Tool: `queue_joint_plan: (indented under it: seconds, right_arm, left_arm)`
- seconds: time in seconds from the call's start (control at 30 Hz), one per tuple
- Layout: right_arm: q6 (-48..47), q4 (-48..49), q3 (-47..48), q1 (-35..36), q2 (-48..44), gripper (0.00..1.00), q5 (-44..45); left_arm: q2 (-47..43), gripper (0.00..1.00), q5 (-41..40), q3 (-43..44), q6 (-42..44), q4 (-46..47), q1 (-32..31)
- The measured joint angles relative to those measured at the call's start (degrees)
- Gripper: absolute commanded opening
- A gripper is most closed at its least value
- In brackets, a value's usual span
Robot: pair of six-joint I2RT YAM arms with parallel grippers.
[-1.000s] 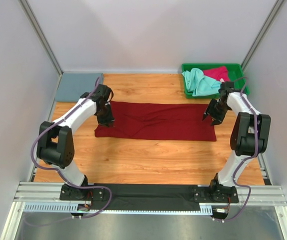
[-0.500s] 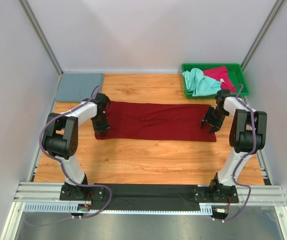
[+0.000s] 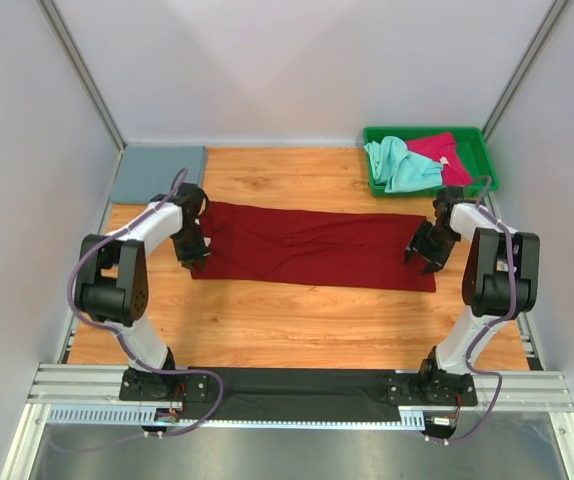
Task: Fold and stack the t-shirts
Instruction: Fold the tshirt
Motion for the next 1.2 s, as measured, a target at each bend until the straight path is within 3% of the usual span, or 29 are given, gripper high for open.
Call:
queue_joint_plan:
  seconds: [0.2, 0.3, 0.5, 0.63, 0.93, 1.2]
  right_arm:
    - [-0.96, -2.84, -2.10, 0.57, -5.84, 0.59, 2.75]
    - [-1.27, -4.76, 0.31, 2.43, -8.79, 0.60, 3.13]
    - [-1.29, -5.18, 9.27, 8.92, -6.99, 0.62, 2.82]
    - [-1.25, -5.22, 10.16, 13.44, -4.04, 0.62, 2.75]
    - [0.24, -1.92, 2.27, 21.75, -1.57, 0.62, 1.27]
    - [2.97, 0.22, -2.34, 25.05, -1.33, 0.63, 1.46]
  left_arm:
    - [-16.57, 0.37, -0.87, -0.46, 0.02, -2.40, -0.57]
    - [-19.37, 0.37, 0.50, 0.96, -0.94, -2.47, -0.92]
    - [-5.31, 0.37, 2.45, 8.24, -5.18, -1.18, -4.63]
    - [5.51, 0.37, 2.43, 14.10, -8.83, -0.90, -9.49]
    - [19.80, 0.36, 0.39, 24.90, -12.31, -5.51, -11.50]
    - [30.53, 0.35, -1.88, 42.69, -4.74, -13.03, -11.45]
